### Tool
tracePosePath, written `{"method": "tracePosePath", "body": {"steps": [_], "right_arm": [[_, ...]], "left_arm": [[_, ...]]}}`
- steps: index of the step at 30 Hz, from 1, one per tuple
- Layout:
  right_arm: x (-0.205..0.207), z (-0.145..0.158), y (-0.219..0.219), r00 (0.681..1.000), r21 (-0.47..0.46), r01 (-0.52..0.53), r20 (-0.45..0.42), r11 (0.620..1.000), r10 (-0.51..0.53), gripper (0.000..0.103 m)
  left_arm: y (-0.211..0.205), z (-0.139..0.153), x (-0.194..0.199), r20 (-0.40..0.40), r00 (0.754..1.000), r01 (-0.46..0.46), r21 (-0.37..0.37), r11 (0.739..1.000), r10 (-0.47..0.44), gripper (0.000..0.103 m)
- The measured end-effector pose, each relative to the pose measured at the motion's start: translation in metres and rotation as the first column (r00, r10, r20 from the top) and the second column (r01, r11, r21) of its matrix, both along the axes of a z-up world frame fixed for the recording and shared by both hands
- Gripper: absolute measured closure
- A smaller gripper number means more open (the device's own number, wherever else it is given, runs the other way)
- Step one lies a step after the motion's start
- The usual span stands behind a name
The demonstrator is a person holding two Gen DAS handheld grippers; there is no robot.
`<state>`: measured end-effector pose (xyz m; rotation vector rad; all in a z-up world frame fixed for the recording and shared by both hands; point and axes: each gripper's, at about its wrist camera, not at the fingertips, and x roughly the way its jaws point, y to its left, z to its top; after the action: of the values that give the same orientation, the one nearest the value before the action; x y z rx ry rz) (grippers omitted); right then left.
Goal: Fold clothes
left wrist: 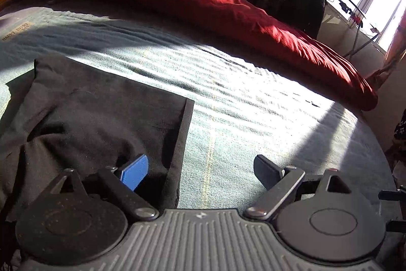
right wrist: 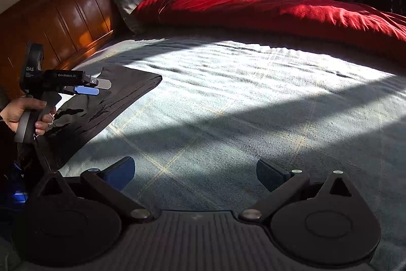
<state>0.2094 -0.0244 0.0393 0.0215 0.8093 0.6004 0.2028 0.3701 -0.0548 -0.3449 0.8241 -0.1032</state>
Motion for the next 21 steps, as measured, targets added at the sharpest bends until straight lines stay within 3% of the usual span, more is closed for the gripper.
{"method": "tracePosePath", "body": {"steps": [5,11,15,18,21], "right_arm": [[-0.001,-0.010,-0.015,1.000,0.012,-0.019,-0.025,1.000,0.019,0.000],[-0.005,-0.008,-0.039,0.996,0.060,-0.084,-0.006,0.995,0.084,0.000],[-0.010,-0.012,-0.057,0.990,0.087,-0.136,-0.013,0.987,0.137,0.000],[-0.015,-0.014,-0.072,0.984,0.092,-0.179,-0.006,0.979,0.181,0.000],[-0.017,-0.016,-0.088,0.981,0.096,-0.195,-0.005,0.976,0.196,0.000]], "left_arm": [[-0.011,-0.027,-0.001,-0.094,0.994,-0.056,0.014,0.998,0.057,0.013],[-0.030,0.016,-0.042,0.028,0.990,-0.143,0.065,0.988,0.141,0.012],[-0.028,0.000,-0.053,-0.018,0.969,-0.244,0.129,0.961,0.248,0.012],[-0.018,-0.028,-0.062,-0.108,0.924,-0.355,0.107,0.929,0.366,0.013],[-0.036,-0.016,-0.079,-0.064,0.919,-0.379,0.133,0.916,0.390,0.013]]}}
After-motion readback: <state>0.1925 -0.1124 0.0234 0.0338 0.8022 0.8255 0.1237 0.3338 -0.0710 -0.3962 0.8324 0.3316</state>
